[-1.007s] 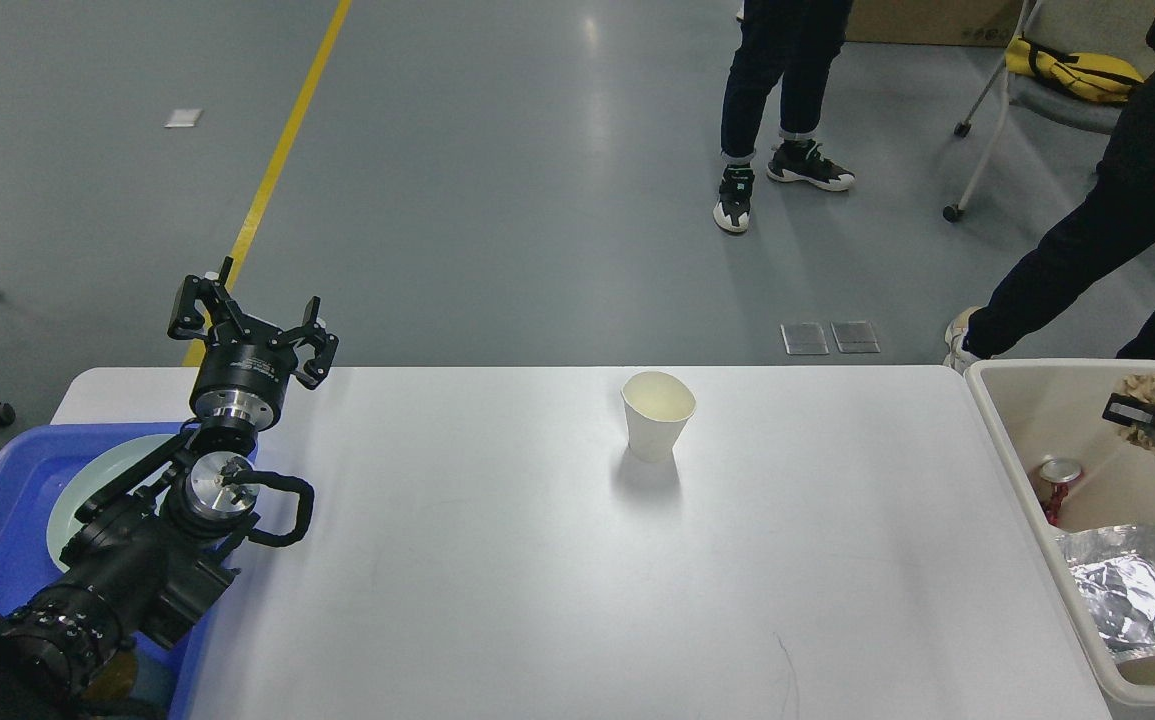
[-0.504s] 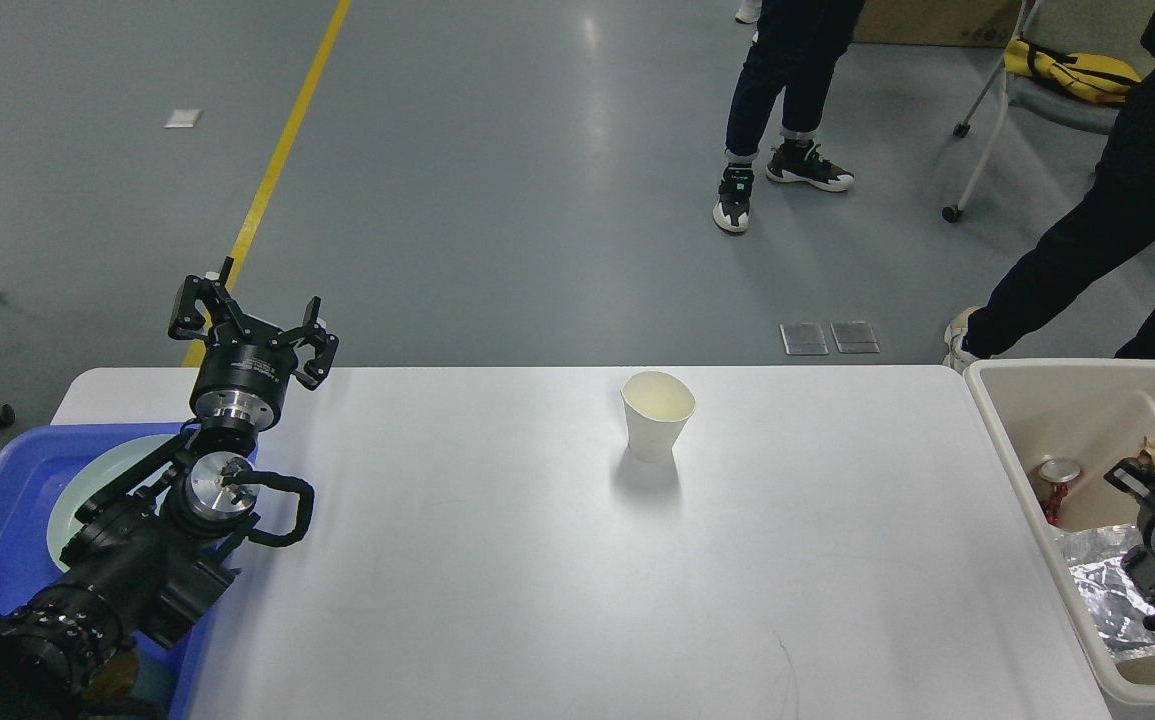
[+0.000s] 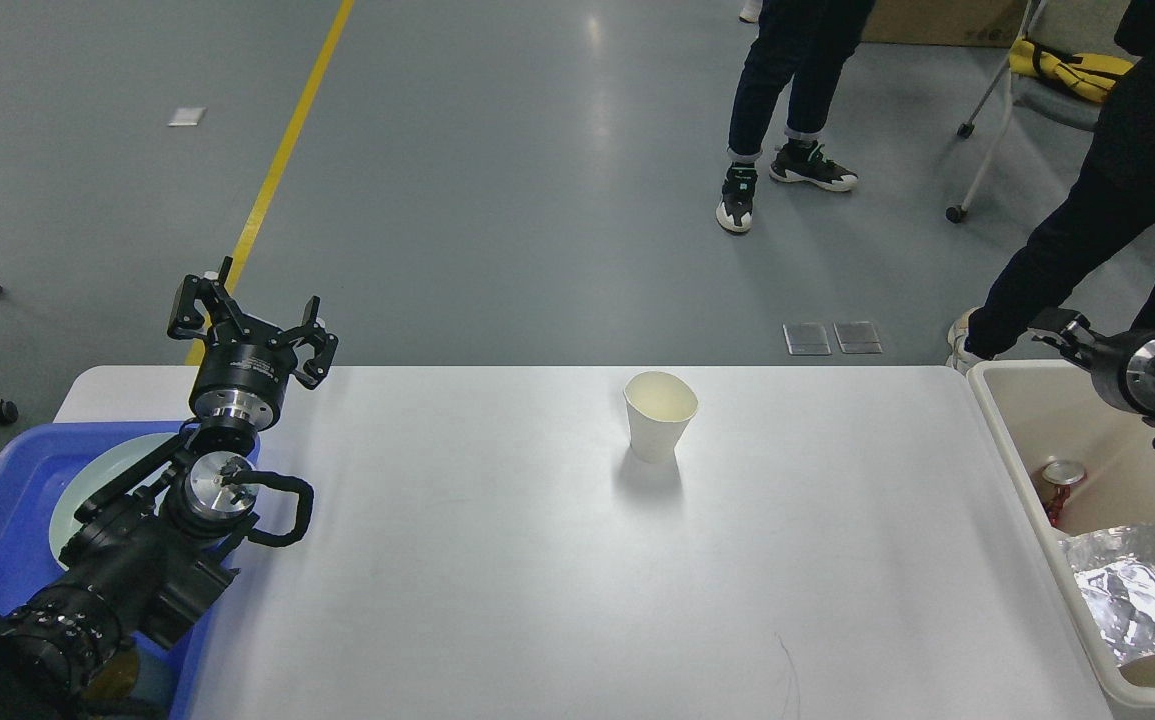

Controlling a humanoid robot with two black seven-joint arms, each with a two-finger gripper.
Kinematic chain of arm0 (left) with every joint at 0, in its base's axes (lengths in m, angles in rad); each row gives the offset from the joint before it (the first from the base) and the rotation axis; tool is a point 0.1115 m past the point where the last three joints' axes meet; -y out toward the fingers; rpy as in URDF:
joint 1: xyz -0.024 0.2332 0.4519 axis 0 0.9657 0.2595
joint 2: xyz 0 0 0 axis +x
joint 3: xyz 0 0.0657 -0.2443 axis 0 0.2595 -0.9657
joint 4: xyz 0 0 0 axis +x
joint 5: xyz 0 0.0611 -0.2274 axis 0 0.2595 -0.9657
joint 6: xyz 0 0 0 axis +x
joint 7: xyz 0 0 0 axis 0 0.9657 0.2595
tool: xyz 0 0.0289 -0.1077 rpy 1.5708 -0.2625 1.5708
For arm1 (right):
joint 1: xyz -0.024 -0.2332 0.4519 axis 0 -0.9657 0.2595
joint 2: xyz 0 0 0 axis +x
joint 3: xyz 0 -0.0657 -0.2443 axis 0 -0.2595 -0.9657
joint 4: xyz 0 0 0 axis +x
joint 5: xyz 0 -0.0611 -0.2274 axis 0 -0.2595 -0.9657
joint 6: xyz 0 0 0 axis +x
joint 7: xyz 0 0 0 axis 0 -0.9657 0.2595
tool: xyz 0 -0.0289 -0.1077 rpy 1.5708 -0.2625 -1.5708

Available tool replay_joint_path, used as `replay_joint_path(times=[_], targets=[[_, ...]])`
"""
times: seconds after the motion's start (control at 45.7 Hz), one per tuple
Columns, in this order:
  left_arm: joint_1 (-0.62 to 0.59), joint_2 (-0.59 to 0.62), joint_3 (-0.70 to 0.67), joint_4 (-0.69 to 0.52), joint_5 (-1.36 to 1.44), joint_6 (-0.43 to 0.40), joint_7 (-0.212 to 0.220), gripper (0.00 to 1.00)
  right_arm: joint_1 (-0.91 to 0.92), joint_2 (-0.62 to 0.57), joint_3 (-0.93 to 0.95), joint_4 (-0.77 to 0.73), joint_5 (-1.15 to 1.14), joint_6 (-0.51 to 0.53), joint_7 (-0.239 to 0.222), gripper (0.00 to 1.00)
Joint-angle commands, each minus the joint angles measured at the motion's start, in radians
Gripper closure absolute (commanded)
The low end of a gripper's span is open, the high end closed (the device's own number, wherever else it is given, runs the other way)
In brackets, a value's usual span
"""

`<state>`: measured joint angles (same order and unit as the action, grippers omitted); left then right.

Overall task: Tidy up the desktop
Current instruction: 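Reach the right gripper to the white paper cup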

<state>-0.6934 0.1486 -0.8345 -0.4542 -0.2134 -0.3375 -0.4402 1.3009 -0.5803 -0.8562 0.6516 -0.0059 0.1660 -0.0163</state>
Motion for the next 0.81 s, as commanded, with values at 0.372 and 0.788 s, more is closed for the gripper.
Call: replay_joint_path(times=[0.372,0.788], targets=[[0.002,0.0,0.0,0.0,0.0,0.0,0.0,0.02,0.633,0.062,-0.244,1.037,-0.003,0.004,0.01,0.0],[0.0,0.0,0.0,0.002,0.0,0.0,0.0,0.02,0.315,0.069,-0.071,0.789,0.03,-0.118,0.009,0.0]])
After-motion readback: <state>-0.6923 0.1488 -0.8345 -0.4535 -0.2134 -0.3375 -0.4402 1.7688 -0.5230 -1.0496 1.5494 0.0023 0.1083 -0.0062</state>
